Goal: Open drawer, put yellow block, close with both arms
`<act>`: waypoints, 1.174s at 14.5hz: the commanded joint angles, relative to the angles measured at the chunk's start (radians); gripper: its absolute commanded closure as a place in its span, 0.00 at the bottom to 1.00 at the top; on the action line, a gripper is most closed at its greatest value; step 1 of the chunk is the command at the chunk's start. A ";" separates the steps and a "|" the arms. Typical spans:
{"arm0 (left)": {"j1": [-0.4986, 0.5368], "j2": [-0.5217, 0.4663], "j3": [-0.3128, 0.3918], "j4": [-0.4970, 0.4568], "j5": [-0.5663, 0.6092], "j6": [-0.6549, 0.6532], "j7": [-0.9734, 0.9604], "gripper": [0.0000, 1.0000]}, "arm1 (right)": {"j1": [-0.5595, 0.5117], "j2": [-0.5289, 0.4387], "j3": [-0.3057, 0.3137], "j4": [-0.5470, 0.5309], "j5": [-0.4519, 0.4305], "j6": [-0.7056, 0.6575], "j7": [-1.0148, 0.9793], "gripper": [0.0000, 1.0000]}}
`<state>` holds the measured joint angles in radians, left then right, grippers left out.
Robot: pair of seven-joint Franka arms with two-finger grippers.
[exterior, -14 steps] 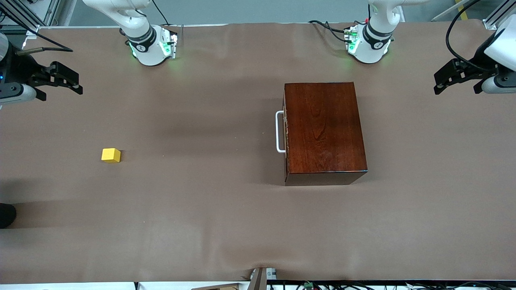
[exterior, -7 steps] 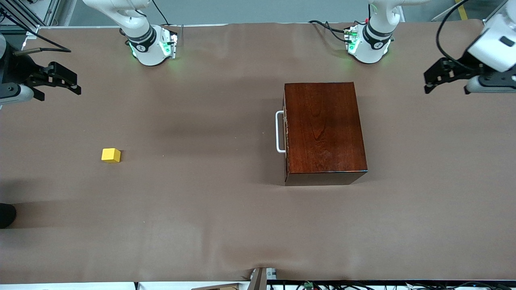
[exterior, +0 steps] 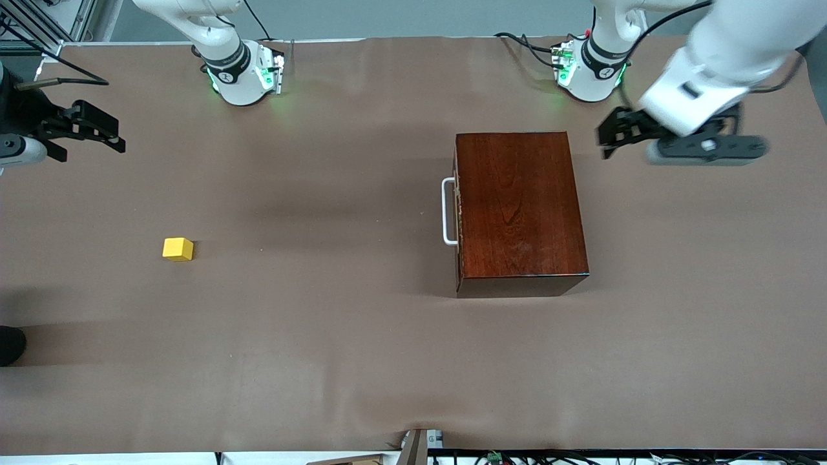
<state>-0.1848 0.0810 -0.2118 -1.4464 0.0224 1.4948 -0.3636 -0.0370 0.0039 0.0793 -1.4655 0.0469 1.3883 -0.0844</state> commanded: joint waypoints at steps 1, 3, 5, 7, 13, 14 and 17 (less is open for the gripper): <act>-0.099 0.103 0.002 0.096 0.046 -0.007 -0.119 0.00 | -0.020 -0.009 0.008 -0.009 0.005 -0.005 0.008 0.00; -0.165 0.161 0.002 0.135 0.062 0.018 -0.204 0.00 | -0.020 -0.009 0.010 -0.009 0.005 -0.005 0.008 0.00; -0.215 0.200 0.002 0.146 0.062 0.093 -0.283 0.00 | -0.018 -0.009 0.010 -0.009 0.005 -0.005 0.009 0.00; -0.261 0.238 0.005 0.150 0.062 0.146 -0.366 0.00 | -0.018 -0.009 0.010 -0.009 0.005 -0.005 0.009 0.00; -0.438 0.407 0.048 0.241 0.099 0.234 -0.477 0.00 | -0.020 -0.007 0.010 -0.009 0.007 -0.005 0.008 0.00; -0.468 0.431 0.055 0.242 0.102 0.261 -0.521 0.00 | -0.020 -0.007 0.008 -0.009 0.007 -0.005 0.008 0.00; -0.586 0.512 0.153 0.265 0.103 0.340 -0.593 0.00 | -0.020 -0.007 0.008 -0.009 0.007 -0.005 0.008 0.00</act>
<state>-0.6918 0.5205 -0.1284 -1.2521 0.1003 1.8106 -0.9102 -0.0413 0.0046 0.0789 -1.4665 0.0469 1.3881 -0.0844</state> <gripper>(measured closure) 0.000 0.000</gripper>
